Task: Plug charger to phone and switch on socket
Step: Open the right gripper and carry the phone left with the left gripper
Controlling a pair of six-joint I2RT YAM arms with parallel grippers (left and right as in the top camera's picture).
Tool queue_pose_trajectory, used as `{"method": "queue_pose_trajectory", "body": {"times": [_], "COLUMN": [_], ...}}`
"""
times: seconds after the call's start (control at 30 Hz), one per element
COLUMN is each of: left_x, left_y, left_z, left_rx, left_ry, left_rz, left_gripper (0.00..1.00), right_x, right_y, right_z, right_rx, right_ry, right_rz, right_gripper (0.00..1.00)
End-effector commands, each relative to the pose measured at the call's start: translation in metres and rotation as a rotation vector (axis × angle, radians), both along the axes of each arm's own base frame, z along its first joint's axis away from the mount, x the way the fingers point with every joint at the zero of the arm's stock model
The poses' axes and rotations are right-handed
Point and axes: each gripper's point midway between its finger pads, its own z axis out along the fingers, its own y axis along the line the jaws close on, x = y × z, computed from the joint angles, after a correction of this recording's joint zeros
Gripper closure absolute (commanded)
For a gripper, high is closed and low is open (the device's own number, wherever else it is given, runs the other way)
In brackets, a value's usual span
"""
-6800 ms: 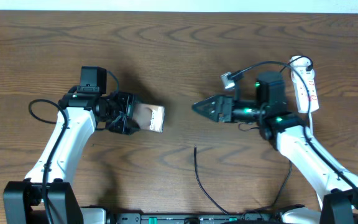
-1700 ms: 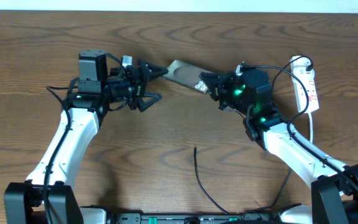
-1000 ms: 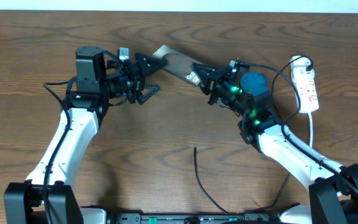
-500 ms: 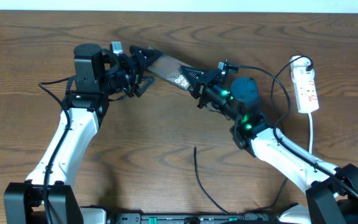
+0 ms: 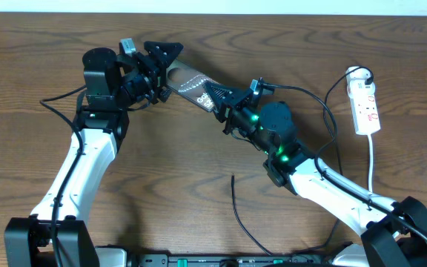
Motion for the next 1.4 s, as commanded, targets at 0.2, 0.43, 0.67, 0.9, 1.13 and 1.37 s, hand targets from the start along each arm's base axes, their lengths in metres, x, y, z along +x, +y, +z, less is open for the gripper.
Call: {"method": "queue_pose_trajectory", "body": {"times": [0.2,0.43,0.67,0.9,1.13,1.37], "left_x": [0.003,0.002,0.001,0.001,0.0,-0.001], "left_y": [0.002,0.002,0.001,0.0,0.0,-0.001], "left_z": [0.004,0.004,0.004,0.005,0.005,0.005], "left_rx": [0.002,0.023,0.028,0.028,0.035,0.033], "left_ry": [-0.012,-0.034,-0.042,-0.045,-0.052,-0.052], "left_rz": [0.014,0.002,-0.007,-0.016,-0.019,-0.027], "left_gripper": [0.44,0.57,0.6,0.74,0.87,0.92], "right_x": [-0.004,-0.006,-0.01,-0.011,-0.017,-0.018], "right_y": [0.007,0.008,0.013,0.015,0.021,0.022], "right_z": [0.017,0.023,0.023,0.023,0.023,0.022], "right_rx": [0.041,0.061,0.06,0.061,0.061,0.059], "right_ry": [-0.029,-0.042,-0.042,-0.042,-0.041,-0.039], "right_rz": [0.014,0.02,0.033,0.04,0.053,0.054], "right_gripper": [0.99,0.99,0.98,0.98,0.98,0.98]}}
